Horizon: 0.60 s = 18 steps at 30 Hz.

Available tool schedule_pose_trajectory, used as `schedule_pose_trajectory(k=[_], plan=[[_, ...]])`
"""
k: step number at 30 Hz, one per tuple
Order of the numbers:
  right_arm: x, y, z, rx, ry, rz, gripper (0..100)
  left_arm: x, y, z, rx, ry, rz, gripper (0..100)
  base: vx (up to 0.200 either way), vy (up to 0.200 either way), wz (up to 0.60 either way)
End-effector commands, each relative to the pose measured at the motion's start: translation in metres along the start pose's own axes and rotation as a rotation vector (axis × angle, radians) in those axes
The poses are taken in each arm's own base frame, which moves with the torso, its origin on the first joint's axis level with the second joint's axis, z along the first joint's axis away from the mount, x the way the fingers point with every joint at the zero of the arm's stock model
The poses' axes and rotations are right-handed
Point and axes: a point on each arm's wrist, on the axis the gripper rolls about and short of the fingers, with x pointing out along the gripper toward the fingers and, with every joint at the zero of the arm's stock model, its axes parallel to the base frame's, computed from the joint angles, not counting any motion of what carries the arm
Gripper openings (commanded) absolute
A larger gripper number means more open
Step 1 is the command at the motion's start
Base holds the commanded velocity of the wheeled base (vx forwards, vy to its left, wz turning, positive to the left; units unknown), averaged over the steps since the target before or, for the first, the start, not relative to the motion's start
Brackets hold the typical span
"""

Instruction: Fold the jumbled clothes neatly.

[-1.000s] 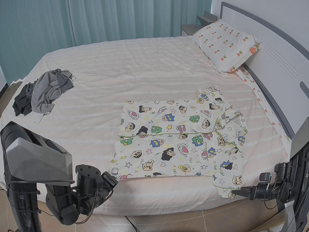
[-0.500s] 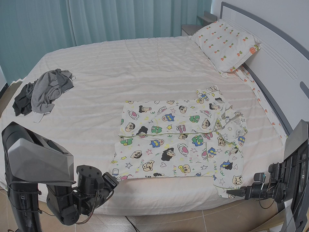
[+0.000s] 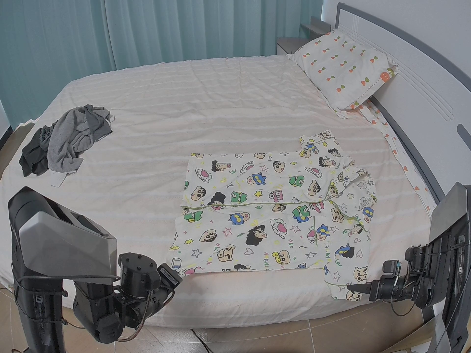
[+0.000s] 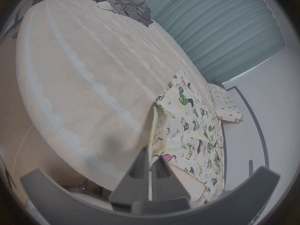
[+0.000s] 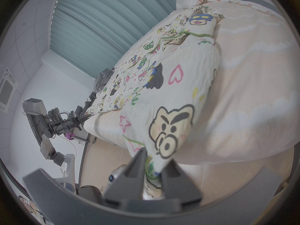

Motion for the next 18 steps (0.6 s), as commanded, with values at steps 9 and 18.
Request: schedule_pose_trajectory(k=[9,18], plan=[[-0.035,0.016,-0.004,0.05,-0.019,0.001,0,-0.002,0.002,-0.001,0.049,0.005,0.006,0,0.0,0.0,0.0],[-0.044,0.018,0.0,0.056,-0.029,-0.021,0,-0.006,0.006,-0.006,0.17,0.028,0.025,0,0.0,0.0,0.0]])
